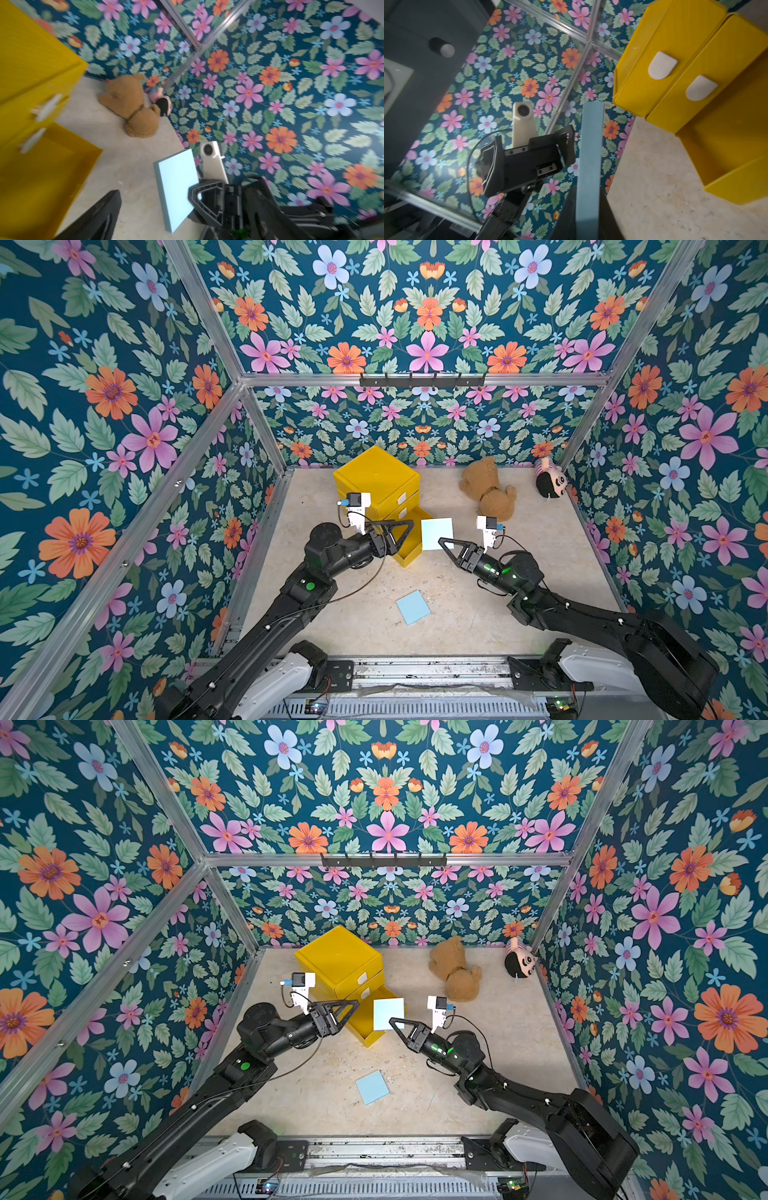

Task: Please put the sticky notes in the drawer by color
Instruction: Pick up the sticky notes from the center of the board, then place the sticky notes in the drawer.

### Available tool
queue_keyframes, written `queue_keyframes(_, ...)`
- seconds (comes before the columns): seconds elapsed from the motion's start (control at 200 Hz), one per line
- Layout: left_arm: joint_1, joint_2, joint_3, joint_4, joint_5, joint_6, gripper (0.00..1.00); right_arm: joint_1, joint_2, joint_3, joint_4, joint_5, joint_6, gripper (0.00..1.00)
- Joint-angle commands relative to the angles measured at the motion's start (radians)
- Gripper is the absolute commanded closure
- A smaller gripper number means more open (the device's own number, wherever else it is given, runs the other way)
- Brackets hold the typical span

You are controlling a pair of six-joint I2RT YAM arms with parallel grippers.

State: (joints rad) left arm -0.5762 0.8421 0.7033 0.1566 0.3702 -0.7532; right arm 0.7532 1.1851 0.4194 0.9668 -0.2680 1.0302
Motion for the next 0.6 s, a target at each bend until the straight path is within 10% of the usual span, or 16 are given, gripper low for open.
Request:
queue_keyframes(0.0,0.001,-0.069,-0.044,-0.173,-0.273,0.126,0.00,-0.006,0.013,0.093,-0.354,0.131,-0.092,1.00)
queue_keyframes(0.595,-0.001,-0.198,-0.214,-0.213,-0.302,0.248,0.00,-0.009,0.583,0.635,-0.688,0.128,-0.107,1.00)
